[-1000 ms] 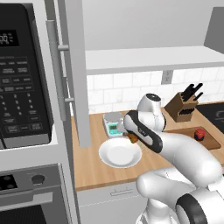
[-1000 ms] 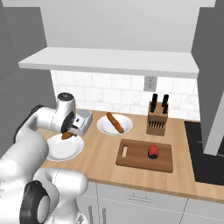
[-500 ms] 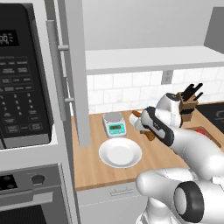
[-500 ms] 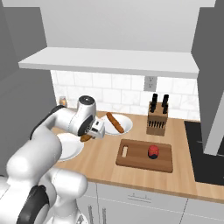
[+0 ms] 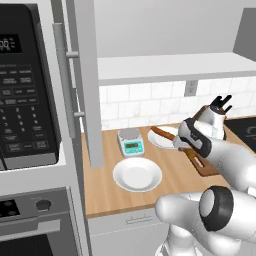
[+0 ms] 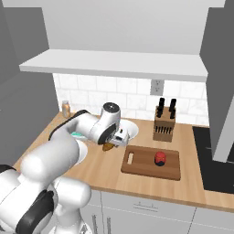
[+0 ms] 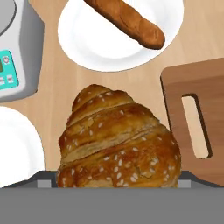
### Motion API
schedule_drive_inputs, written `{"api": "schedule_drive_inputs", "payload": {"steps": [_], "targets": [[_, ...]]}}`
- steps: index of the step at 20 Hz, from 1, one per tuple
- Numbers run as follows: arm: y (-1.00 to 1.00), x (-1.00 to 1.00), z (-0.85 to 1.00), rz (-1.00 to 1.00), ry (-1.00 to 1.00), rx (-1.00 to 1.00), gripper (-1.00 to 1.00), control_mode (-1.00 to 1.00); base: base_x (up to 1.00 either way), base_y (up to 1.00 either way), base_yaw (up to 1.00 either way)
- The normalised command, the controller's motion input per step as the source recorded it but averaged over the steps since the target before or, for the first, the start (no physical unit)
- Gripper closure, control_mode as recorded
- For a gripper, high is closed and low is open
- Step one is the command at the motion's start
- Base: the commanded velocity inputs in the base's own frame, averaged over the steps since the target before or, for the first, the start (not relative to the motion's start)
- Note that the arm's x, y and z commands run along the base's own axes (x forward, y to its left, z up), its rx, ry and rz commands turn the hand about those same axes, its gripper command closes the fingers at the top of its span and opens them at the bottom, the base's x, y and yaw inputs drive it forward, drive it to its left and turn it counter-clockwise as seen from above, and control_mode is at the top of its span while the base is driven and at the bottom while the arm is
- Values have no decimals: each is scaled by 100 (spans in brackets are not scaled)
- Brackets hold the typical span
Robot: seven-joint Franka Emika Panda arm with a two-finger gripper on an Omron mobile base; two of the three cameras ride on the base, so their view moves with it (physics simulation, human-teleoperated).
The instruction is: From the different types of pastries on the counter, select a croissant and place it on the cutting board. Then retrieve a jar of jam from the cabinet and place it alongside the croissant on the cutting board.
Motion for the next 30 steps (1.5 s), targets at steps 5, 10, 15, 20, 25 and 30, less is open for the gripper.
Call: {"api": "schedule_drive_inputs", "payload": {"steps": [5,10,15,20,25,30], "targets": [[-85,0,0,0,0,0,100,-100,0,0,0],[-65,0,0,0,0,0,100,-100,0,0,0],[0,0,-38,-1,4,-10,100,-100,0,0,0],[0,0,-39,-1,2,-12,100,-100,0,0,0],[-44,9,-1,0,0,0,100,-100,0,0,0],[-17,2,-4,0,0,1,100,-100,0,0,0]]}}
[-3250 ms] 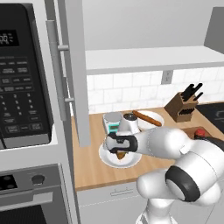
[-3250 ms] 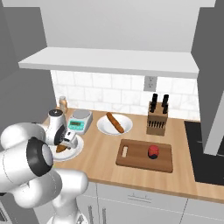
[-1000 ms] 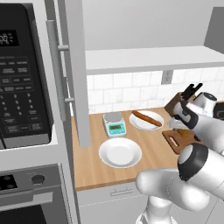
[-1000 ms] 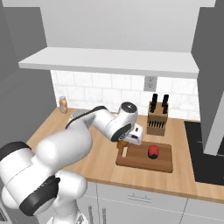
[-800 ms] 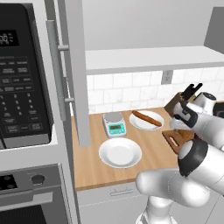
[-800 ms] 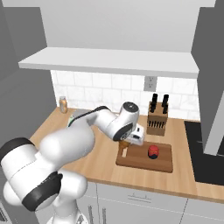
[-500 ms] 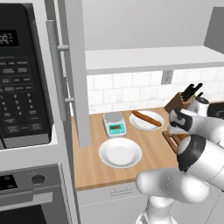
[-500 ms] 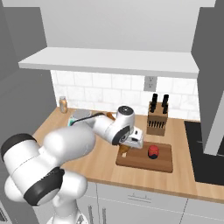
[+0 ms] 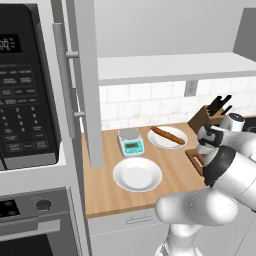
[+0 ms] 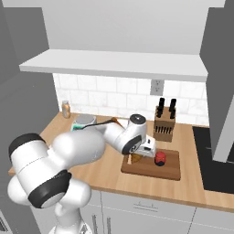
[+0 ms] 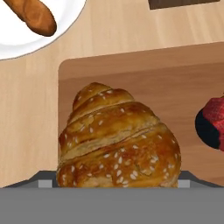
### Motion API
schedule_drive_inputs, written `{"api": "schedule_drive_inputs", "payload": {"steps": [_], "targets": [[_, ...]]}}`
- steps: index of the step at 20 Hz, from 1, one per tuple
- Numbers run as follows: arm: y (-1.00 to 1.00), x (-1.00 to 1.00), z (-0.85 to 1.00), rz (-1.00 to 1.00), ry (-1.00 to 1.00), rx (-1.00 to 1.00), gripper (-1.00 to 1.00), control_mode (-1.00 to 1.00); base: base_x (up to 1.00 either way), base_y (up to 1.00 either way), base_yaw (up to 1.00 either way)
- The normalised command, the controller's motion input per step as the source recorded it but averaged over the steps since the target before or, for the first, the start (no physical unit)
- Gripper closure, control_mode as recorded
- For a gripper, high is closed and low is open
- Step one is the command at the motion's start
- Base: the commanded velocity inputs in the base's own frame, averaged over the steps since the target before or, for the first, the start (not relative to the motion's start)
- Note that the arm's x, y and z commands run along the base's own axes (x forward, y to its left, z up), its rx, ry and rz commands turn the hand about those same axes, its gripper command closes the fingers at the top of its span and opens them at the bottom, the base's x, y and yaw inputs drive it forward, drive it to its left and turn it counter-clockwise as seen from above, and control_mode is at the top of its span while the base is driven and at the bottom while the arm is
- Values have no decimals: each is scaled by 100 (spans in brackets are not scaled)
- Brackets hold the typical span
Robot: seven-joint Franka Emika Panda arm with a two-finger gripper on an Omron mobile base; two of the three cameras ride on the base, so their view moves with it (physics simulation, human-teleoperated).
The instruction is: From the different types of pastries on the counter, select a croissant and place it on the cutting board. Then retrieve a jar of jam from the cabinet and place it alongside the croissant on the cutting board.
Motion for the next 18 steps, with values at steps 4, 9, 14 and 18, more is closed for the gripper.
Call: {"api": "schedule_drive_inputs", "payload": {"steps": [4,9,14,18], "targets": [[0,0,-55,0,0,0,100,-100,0,0,0],[0,0,-15,0,0,0,100,-100,0,0,0],[0,2,0,0,0,0,100,-100,0,0,0],[0,0,0,0,0,0,100,-100,0,0,0]]}}
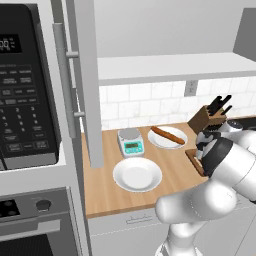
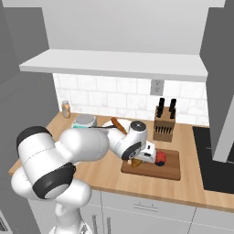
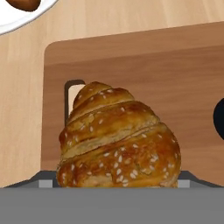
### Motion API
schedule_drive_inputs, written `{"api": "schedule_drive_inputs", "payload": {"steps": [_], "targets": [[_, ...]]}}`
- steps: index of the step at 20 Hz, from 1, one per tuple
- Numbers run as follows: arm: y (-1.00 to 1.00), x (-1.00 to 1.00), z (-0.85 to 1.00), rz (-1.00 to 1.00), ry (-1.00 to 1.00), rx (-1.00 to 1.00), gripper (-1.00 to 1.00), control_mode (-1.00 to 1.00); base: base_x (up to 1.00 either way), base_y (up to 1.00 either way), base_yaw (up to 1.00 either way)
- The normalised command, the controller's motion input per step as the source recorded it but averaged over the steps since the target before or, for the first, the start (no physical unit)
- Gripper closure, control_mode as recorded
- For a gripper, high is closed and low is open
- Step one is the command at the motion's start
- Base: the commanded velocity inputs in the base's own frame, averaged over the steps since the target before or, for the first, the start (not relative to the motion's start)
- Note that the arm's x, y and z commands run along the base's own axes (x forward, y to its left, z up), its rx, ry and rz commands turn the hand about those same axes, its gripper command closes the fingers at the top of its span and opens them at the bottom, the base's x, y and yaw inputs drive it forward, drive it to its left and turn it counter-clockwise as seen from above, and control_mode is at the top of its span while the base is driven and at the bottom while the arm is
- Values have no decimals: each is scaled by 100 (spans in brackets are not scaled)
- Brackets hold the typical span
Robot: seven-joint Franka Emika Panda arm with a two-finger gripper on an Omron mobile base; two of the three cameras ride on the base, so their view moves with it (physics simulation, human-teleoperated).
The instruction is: From the different types of pastries on the counter, select a croissant and place it on the cutting board. Then retrieve a jar of jam from the cabinet and place it alongside the croissant on the cutting board.
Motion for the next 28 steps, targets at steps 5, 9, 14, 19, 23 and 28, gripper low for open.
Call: {"api": "schedule_drive_inputs", "payload": {"steps": [5,9,14,19,23,28], "targets": [[0,0,0,0,0,0,-100,-100,0,0,0],[-9,0,0,0,-3,0,-100,-100,0,0,0],[-18,-17,0,0,-7,0,-100,-100,0,0,0],[-4,-27,1,0,-5,0,-100,-100,0,0,0],[0,-14,36,-2,-2,1,-100,-100,0,0,0],[22,-77,7,-4,0,0,-100,-100,0,0,0]]}}
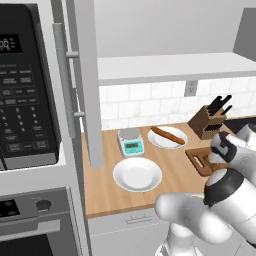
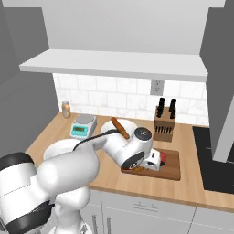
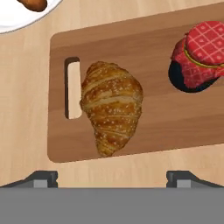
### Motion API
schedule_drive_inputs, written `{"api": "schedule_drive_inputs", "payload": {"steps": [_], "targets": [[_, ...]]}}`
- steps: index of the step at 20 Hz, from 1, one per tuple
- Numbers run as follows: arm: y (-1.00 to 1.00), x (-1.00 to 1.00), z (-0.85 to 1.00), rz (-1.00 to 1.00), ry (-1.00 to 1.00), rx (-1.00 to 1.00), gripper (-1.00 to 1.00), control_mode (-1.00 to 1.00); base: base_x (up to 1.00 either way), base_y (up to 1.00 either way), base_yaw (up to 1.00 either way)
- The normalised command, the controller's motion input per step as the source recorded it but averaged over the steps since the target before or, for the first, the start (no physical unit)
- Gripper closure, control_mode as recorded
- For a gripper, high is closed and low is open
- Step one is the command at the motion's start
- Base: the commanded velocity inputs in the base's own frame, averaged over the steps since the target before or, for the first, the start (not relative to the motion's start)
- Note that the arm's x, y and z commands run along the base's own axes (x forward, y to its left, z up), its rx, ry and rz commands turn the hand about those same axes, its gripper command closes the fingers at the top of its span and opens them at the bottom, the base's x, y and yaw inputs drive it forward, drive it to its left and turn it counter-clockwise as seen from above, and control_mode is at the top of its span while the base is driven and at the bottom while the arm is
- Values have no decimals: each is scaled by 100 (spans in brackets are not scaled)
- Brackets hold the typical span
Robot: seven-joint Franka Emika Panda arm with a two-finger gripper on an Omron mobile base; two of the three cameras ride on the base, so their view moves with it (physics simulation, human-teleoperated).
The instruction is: From the different types of pastries on the counter, select a croissant and place it on the cutting board. Then retrieve a jar of jam from the cabinet and place it alongside the croissant on the cutting board.
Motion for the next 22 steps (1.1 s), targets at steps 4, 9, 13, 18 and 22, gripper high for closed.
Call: {"api": "schedule_drive_inputs", "payload": {"steps": [4,9,13,18,22], "targets": [[68,-100,-47,-7,-10,0,-100,-100,0,0,0],[83,-100,-70,-6,-26,-4,-100,-100,0,0,0],[81,-100,-85,-6,-23,-9,-100,-100,0,0,0],[57,-99,-88,-7,-5,-8,-100,-100,0,0,0],[9,-21,-21,-1,1,-1,-100,-100,0,0,0]]}}
